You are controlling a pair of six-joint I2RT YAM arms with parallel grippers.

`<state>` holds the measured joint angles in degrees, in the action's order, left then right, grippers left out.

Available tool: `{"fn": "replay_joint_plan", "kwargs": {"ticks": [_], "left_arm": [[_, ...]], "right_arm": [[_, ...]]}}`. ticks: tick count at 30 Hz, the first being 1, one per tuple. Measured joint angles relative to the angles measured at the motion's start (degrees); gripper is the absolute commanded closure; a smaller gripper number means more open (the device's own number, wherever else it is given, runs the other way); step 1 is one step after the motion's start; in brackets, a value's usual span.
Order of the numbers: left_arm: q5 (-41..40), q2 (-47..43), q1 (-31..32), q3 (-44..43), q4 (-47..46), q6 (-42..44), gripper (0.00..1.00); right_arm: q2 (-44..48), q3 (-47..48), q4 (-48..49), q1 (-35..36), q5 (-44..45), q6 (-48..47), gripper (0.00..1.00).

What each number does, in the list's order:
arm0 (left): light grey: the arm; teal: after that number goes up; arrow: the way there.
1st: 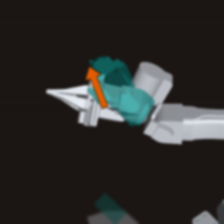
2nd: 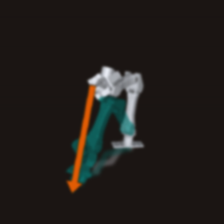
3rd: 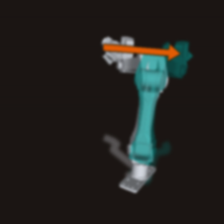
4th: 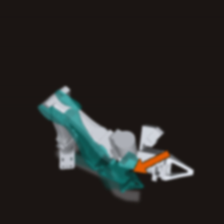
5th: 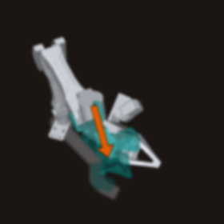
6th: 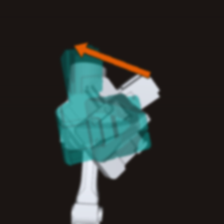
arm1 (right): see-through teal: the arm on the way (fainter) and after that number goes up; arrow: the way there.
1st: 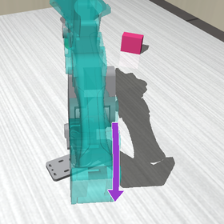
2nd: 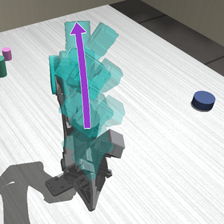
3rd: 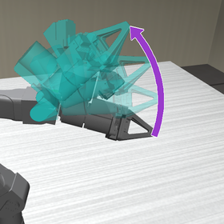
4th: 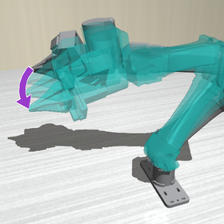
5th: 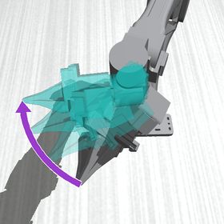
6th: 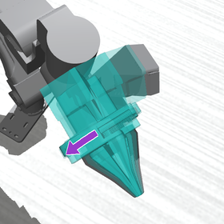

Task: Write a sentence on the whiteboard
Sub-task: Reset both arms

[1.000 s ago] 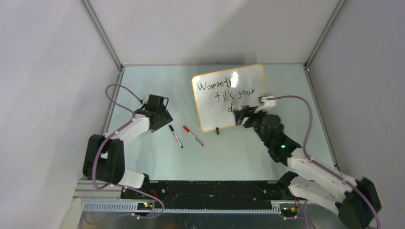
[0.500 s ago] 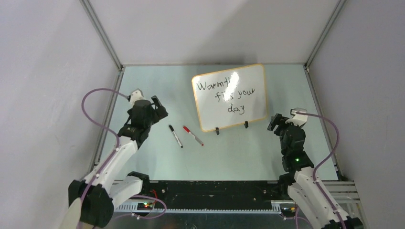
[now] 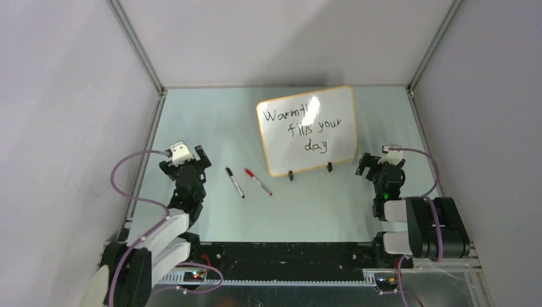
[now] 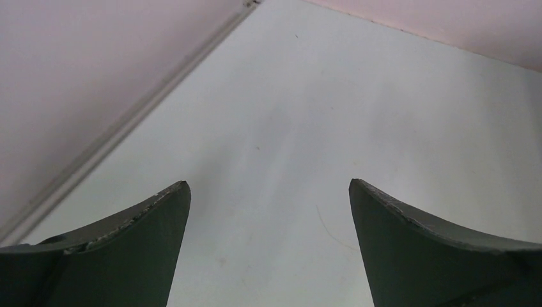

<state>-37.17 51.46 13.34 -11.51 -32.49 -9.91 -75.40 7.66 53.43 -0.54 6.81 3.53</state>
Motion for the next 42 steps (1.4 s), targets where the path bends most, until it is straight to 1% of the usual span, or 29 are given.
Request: {"fn": "replay_joint_plan", "kwargs": {"ticks": [3,6,12,14,15,18,19,20,22,24,25,27,28,29,31,35,42], "left_arm": [[-1.64,4.07,-0.57,0.26,-7.37,4.02,0.03],[-1.01,5.18,-1.97,0.22,-11.72,5.79,0.04],[4.33,5.97,-5.81,-1.18,-13.53,6.05,0.04],[3.93,5.53,-6.03,-1.07,-13.94,6.01,0.06],[3.58,4.81,-6.16,-0.31,-14.80,6.08,0.08],[3.39,2.38,-6.43,3.91,-18.71,7.13,0.10],[3.56,2.78,-6.49,5.38,-19.98,7.67,0.10],[3.85,3.78,-6.54,5.77,-20.57,8.13,0.10],[4.31,10.86,-6.71,4.15,-23.10,9.14,0.10],[5.70,17.18,-7.28,0.72,-21.49,9.77,0.08],[6.67,19.04,-7.82,-0.46,-20.79,9.88,0.09],[8.17,19.39,-9.01,-0.26,-21.81,9.86,0.17],[10.05,19.63,-9.75,0.55,-24.02,10.03,0.19],[11.54,19.82,-10.19,1.20,-25.40,10.05,0.10],[14.93,20.00,-10.80,2.71,-26.91,10.73,0.02],[17.35,20.50,-10.91,3.45,-28.17,10.93,0.01],[17.53,20.52,-11.30,3.45,-28.26,10.82,0.01]], "right_arm": [[-2.01,1.64,0.83,0.72,0.28,-0.07,0.01],[-2.08,3.43,1.79,2.12,1.38,-0.11,0.01],[-2.34,3.17,5.29,5.73,6.80,-0.66,0.01],[-2.34,3.17,5.40,5.49,7.32,-0.59,0.01],[-2.34,3.19,5.33,5.14,7.37,-0.59,0.01],[-2.34,3.19,5.09,4.42,7.34,-0.55,0.01],[-2.34,3.19,5.09,4.24,7.37,-0.55,0.01],[-2.34,3.19,5.09,4.17,7.34,-0.55,0.01],[-2.34,3.19,5.07,4.15,7.34,-0.52,0.01],[-2.34,3.19,5.07,4.15,7.32,-0.52,0.01],[-2.34,3.21,5.03,4.15,7.32,-0.52,0.00],[-2.34,3.21,5.01,4.15,7.34,-0.52,0.00],[-2.34,3.21,4.98,4.15,7.34,-0.52,0.00],[-2.34,3.21,4.98,4.15,7.34,-0.52,0.00],[-2.34,3.21,4.96,4.15,7.34,-0.52,0.00],[-2.34,3.21,4.94,4.15,7.32,-0.52,0.00],[-2.34,3.21,4.85,4.15,7.34,-0.52,0.00]]}}
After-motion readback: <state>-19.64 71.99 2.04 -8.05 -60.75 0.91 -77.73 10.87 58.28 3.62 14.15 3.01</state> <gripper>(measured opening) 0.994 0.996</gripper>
